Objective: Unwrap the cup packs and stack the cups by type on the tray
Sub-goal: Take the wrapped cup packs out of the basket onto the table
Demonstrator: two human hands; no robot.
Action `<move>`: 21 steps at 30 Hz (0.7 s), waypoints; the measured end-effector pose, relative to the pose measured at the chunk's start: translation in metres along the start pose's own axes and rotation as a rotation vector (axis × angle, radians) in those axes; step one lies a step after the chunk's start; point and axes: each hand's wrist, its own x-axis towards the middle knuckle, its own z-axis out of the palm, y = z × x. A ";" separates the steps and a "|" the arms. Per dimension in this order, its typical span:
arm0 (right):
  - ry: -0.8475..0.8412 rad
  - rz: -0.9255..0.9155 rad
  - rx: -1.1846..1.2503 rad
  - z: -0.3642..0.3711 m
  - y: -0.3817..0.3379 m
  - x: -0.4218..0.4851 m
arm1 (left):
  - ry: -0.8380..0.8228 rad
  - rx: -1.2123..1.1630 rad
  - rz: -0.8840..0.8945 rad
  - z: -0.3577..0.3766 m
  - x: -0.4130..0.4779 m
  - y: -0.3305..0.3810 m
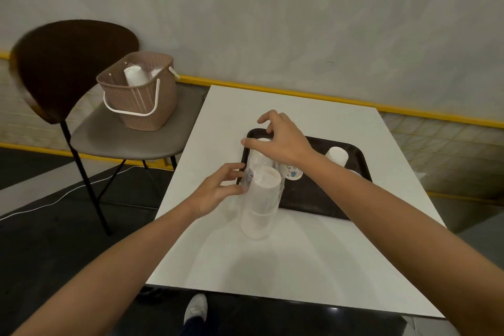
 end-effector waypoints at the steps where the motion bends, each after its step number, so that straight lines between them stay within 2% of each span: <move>1: 0.001 -0.002 -0.016 0.001 -0.001 0.003 | 0.008 -0.020 0.005 -0.003 0.000 0.004; 3: 0.003 -0.016 -0.039 0.002 -0.007 0.008 | 0.056 -0.010 0.029 -0.009 0.001 0.011; 9: -0.009 -0.056 -0.086 0.011 -0.040 0.042 | 0.379 0.165 0.138 -0.049 0.012 0.025; 21: -0.055 -0.047 -0.037 0.067 -0.120 0.167 | 0.518 0.276 0.187 -0.204 0.060 0.029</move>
